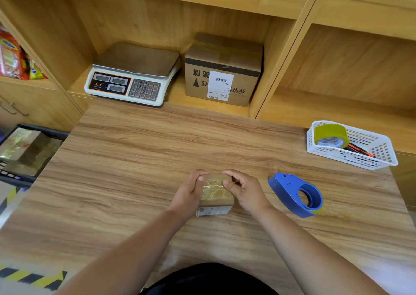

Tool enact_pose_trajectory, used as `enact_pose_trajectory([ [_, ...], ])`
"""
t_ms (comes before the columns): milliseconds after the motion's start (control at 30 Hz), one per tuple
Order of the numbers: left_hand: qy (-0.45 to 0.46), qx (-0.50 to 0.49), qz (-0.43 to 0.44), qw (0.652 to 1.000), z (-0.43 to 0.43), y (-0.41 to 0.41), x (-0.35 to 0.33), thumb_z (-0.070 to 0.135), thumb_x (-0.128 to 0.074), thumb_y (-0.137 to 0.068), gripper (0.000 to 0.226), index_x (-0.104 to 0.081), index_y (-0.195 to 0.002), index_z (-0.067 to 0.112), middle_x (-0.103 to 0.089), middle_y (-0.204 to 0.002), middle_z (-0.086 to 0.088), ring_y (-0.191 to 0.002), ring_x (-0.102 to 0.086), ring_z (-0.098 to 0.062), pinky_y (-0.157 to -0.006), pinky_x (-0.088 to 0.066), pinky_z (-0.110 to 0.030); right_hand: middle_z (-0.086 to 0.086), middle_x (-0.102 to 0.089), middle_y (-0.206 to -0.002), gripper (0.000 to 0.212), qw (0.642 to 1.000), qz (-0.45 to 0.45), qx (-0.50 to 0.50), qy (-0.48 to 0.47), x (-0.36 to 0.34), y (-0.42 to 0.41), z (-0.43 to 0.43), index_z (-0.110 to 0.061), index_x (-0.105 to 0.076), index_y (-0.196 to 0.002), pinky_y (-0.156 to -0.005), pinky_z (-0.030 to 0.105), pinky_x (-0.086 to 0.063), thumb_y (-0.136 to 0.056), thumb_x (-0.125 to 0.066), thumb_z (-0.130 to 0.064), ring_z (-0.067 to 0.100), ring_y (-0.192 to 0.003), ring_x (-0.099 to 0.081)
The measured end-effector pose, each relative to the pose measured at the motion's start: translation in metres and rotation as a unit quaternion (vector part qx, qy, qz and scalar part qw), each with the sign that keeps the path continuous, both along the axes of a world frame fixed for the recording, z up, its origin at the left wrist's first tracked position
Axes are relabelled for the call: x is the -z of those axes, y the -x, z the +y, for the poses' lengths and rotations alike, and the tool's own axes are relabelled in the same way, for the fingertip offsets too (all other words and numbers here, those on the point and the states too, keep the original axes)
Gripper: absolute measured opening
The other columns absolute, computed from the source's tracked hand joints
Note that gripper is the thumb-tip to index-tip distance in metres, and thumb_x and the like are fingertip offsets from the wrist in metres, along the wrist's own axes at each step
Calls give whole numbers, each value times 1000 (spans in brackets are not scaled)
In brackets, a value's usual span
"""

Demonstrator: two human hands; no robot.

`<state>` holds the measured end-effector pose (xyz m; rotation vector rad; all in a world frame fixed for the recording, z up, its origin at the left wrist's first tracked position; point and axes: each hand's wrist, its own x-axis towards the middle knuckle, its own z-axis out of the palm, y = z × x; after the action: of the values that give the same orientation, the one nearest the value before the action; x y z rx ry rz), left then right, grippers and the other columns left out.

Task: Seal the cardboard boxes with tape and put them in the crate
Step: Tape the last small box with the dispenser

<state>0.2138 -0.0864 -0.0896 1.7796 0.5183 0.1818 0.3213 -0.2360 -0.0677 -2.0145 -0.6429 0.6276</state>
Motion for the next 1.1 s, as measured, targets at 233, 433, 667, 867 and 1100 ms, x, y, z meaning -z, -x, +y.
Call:
enact_pose_trajectory([
  [233, 12, -10, 0, 1000, -1, 0, -4, 24, -36, -102, 26, -55, -95, 41, -62, -84, 10, -71, -55, 8, -60, -42, -8, -8, -72, -94, 22, 998, -47, 46, -1, 2, 4, 6, -23, -72, -105, -87, 36, -49, -94, -55, -30, 14, -93, -65],
  [433, 8, -6, 12, 1000, -2, 3, -6, 26, -35, -102, 26, -54, -94, 42, -61, -85, 9, -72, -55, 7, -60, -43, -9, -14, -69, -96, 21, 998, -22, 60, 18, -9, 7, 8, -24, -71, -103, -88, 26, -47, -97, -51, -27, 9, -97, -63],
  [667, -29, -4, 22, 999, 10, 9, -10, 27, -34, -102, 26, -52, -94, 45, -60, -79, 11, -66, -54, 6, -57, -41, -11, -12, -33, -139, 104, 988, 94, -91, 88, -18, 9, -9, -31, -17, -150, -102, 16, -28, -66, -71, -63, 0, -132, -28],
  [867, -70, -6, 31, 997, 24, 20, -7, 25, -37, -101, 29, -53, -98, 49, -62, -98, 18, -88, -56, 2, -70, -39, -8, -5, -33, -145, 113, 980, -21, -117, 159, -10, 18, 0, -33, -18, -149, -110, 27, -27, -56, -82, -42, 11, -134, -28],
  [1100, -135, -13, 80, 988, 38, 31, -5, 26, -50, -97, 37, -48, -134, 28, -48, -134, 11, -123, -43, -7, -95, -32, -21, -14, -41, -119, 88, 958, -194, -147, 149, -18, 25, 15, -32, -38, -137, -105, 22, -21, -55, -66, -42, 13, -118, -37],
])
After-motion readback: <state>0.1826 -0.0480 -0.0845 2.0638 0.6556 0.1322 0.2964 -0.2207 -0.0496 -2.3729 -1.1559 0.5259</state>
